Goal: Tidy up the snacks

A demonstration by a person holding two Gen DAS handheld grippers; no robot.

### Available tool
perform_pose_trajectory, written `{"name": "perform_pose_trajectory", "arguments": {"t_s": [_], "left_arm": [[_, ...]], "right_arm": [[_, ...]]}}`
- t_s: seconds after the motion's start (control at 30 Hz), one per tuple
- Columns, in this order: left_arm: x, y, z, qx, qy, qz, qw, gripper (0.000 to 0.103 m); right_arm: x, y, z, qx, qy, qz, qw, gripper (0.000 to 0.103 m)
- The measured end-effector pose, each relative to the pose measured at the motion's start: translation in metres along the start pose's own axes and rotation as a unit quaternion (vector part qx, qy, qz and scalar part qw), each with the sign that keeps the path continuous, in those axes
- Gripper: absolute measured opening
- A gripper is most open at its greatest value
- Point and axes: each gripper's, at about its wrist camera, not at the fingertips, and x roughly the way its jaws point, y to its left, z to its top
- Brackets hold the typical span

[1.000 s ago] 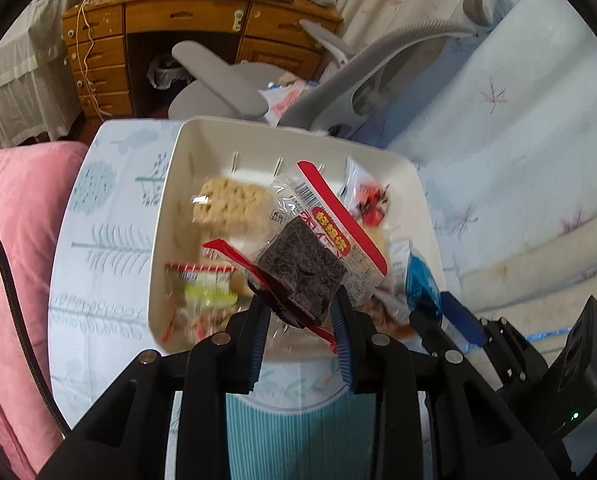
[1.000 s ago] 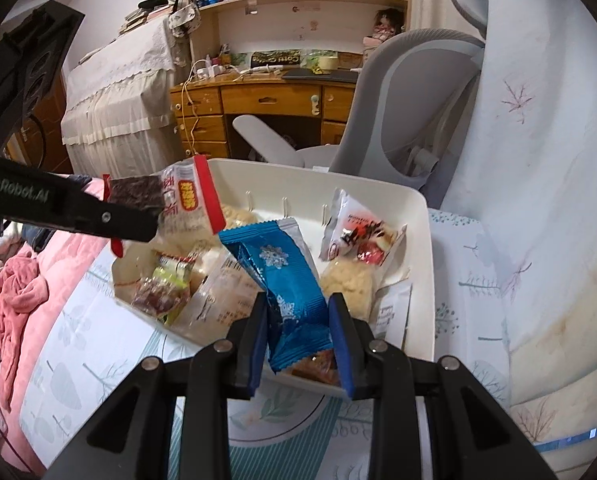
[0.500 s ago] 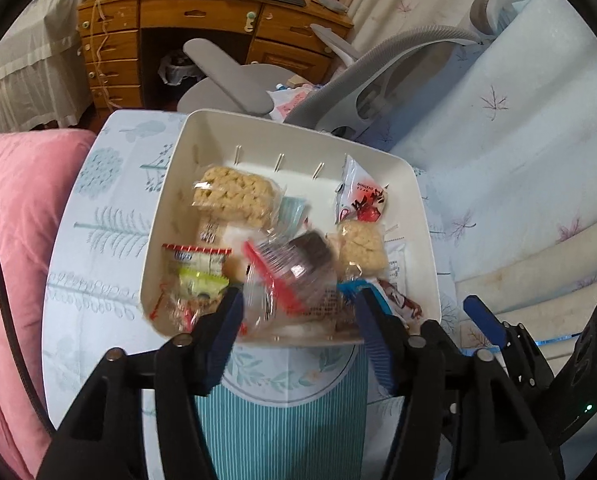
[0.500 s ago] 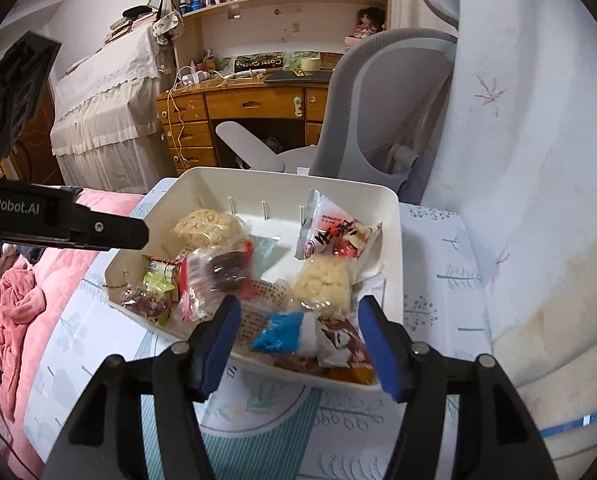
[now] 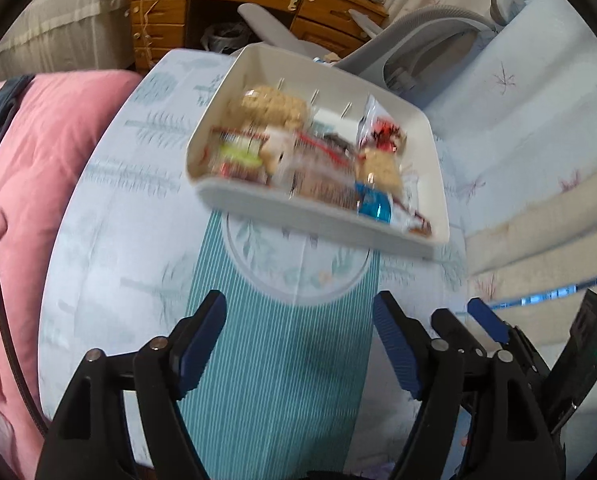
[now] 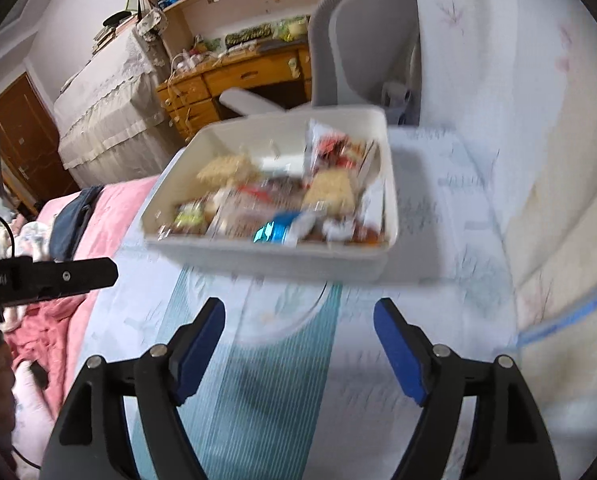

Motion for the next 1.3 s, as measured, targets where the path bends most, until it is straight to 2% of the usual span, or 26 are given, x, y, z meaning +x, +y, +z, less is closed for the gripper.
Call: {"name": "perform_pose_trajectory", "arguments": {"t_s": [0.17,0.27,0.4,0.47,0.53,0.67,0.83,1.03,1.17,1.3], "left_arm": [[-0.009,0.003,-0.039,-0.016,0.003,0.005,0.9998,0.081],[-0.015,0.006,-0.055,-0.021,0.011,0.021,0.9995,0.081],[-0.031,0.005,-0.068,0.012,0.009,0.032,0.9994,0.081],[-0.044,0.005,-0.071,0.033,0.006,0.029,0.999,0.087],[-0.061,0.004,-0.072,0.054,-0.003,0.024,0.9982,0.09],[-0.095,0.003,-0.072,0.089,-0.026,0.02,0.9955,0.095],[-0.137,-0.01,-0.086,0.139,-0.063,0.046,0.9872,0.095],[-0.173,-0.022,-0.101,0.127,-0.098,0.052,0.9857,0.095],[-0.187,-0.029,-0.109,0.122,-0.124,0.061,0.9829,0.102],[-0.191,-0.038,-0.12,0.129,-0.131,0.074,0.98,0.102]], "right_arm": [[-0.009,0.009,-0.034,0.007,0.057,0.035,0.998,0.084],[-0.018,0.018,-0.051,0.009,0.075,0.039,0.996,0.087],[-0.037,0.03,-0.065,0.016,0.085,0.03,0.996,0.091],[-0.051,0.038,-0.07,0.022,0.096,0.005,0.995,0.091],[-0.067,0.045,-0.074,0.03,0.1,0.002,0.995,0.092],[-0.1,0.059,-0.077,0.047,0.086,-0.013,0.995,0.093],[-0.145,0.078,-0.083,0.068,0.059,-0.033,0.995,0.097],[-0.184,0.097,-0.08,0.046,0.014,-0.033,0.998,0.098],[-0.199,0.102,-0.088,0.042,0.009,-0.034,0.999,0.103],[-0.206,0.097,-0.094,0.046,0.0,-0.04,0.998,0.103]]}}
